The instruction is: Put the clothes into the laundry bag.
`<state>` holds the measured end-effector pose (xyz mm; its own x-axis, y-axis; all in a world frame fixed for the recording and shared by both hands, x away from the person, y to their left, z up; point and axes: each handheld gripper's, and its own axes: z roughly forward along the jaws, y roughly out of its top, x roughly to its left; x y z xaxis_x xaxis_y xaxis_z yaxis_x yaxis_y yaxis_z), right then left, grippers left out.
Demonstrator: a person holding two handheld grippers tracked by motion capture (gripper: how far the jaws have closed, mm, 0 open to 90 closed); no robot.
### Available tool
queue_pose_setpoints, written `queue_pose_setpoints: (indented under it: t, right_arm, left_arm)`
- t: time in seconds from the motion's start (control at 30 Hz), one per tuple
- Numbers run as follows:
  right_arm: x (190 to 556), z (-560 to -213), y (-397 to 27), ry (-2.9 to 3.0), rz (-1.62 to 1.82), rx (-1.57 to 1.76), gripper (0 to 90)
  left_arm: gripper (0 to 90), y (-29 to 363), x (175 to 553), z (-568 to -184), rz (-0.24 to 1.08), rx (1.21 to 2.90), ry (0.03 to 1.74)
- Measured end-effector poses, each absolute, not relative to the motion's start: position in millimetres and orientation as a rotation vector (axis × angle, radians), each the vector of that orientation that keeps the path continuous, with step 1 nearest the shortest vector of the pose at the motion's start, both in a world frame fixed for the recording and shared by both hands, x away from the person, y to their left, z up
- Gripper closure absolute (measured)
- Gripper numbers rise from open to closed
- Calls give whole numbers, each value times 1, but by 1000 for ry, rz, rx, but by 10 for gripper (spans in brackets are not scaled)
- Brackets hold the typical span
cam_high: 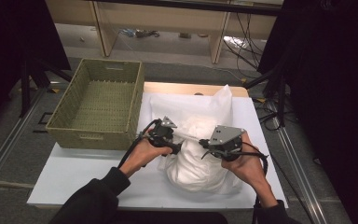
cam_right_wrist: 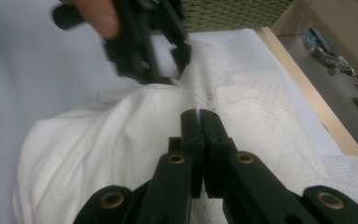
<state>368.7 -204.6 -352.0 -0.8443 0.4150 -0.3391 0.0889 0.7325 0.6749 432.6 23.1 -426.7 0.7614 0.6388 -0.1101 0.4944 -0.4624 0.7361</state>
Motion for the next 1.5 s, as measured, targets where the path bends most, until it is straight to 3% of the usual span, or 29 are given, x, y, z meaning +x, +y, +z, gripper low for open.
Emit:
queue_pose_setpoints:
  t: [0.2, 0.3, 0.47, 0.5, 0.6, 0.63, 0.77, 0.87, 0.97, 1.03, 1.13, 1.3, 1.5]
  right_arm:
    - [369, -349, -206, 2454, 915, 393, 900]
    - [370, -350, -206, 2449, 906, 384, 900]
    - [369, -349, -205, 2439, 904, 373, 900]
    - [367, -348, -204, 2456, 912, 400, 900]
    - [366, -346, -207, 2456, 911, 418, 900]
    - [366, -346, -207, 2456, 911, 418, 900]
    - [361, -336, -212, 2447, 956, 420, 900]
    - [360, -332, -214, 2430, 959, 420, 900]
    - [364, -338, -217, 2440, 929, 438, 900]
    - [368, -346, -218, 2458, 905, 465, 900]
    - [370, -351, -219, 2466, 898, 474, 900]
    - [372, -350, -223, 2458, 906, 485, 900]
    - [371, -350, -222, 2457, 908, 484, 900]
  left_arm:
    - [239, 40, 394, -411, 167, 2170, 770]
    - [169, 21, 378, -424, 116, 2205, 641]
    - [171, -13, 391, -443, 31, 2141, 700]
    - [219, -17, 397, -445, 6, 2167, 675]
    - [661, -23, 411, -441, 82, 2135, 676]
    - [714, -23, 411, -441, 82, 2135, 676]
    - [752, -18, 423, -420, 176, 1978, 790]
    - [749, -20, 433, -417, 224, 1975, 802]
    - [666, -31, 446, -442, 321, 1992, 833]
    - [568, -33, 452, -453, 265, 1983, 895]
    - [506, -24, 451, -447, 226, 1982, 910]
    - [254, 0, 430, -427, 183, 2075, 873]
    - [216, 34, 388, -410, 199, 2127, 760]
